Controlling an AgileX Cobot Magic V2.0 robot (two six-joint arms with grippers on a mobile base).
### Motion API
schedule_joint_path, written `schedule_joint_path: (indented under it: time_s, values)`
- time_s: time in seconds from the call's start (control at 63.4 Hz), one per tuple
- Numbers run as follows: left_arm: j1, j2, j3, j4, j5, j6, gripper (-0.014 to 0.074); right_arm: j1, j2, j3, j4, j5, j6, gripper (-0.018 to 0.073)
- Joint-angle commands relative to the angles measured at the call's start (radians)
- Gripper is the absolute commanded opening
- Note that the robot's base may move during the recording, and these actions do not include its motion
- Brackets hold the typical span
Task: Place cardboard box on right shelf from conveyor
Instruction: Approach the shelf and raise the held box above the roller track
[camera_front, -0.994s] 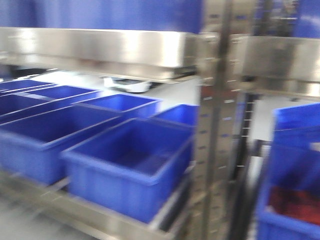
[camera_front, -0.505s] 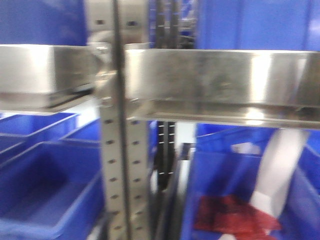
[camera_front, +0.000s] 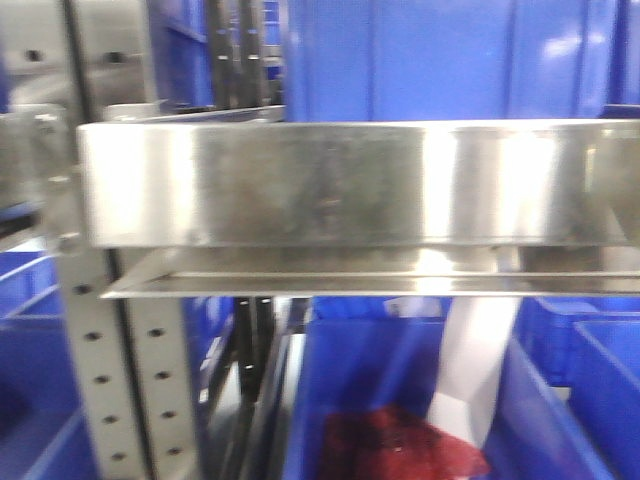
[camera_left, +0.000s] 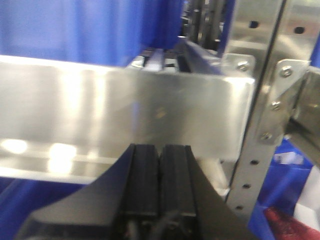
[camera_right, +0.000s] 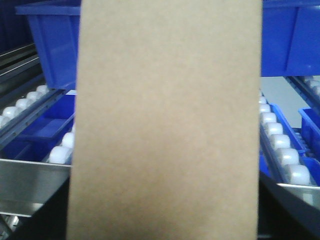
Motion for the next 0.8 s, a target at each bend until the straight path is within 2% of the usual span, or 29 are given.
schedule_joint_path:
  time_s: [0.0,0.789]
  values:
    - [-0.004,-0.012,-0.003,-0.005,-0.084,-0.005,-0.0119,-0.006,0.018,-0.027,-0.018,-0.100,-0.010,0.0195]
    - [-0.004,-0.012,-0.003,-0.005,-0.084,-0.005,-0.0119,-0.006,0.018,-0.027,-0.018,-0.100,-0.010,0.0195]
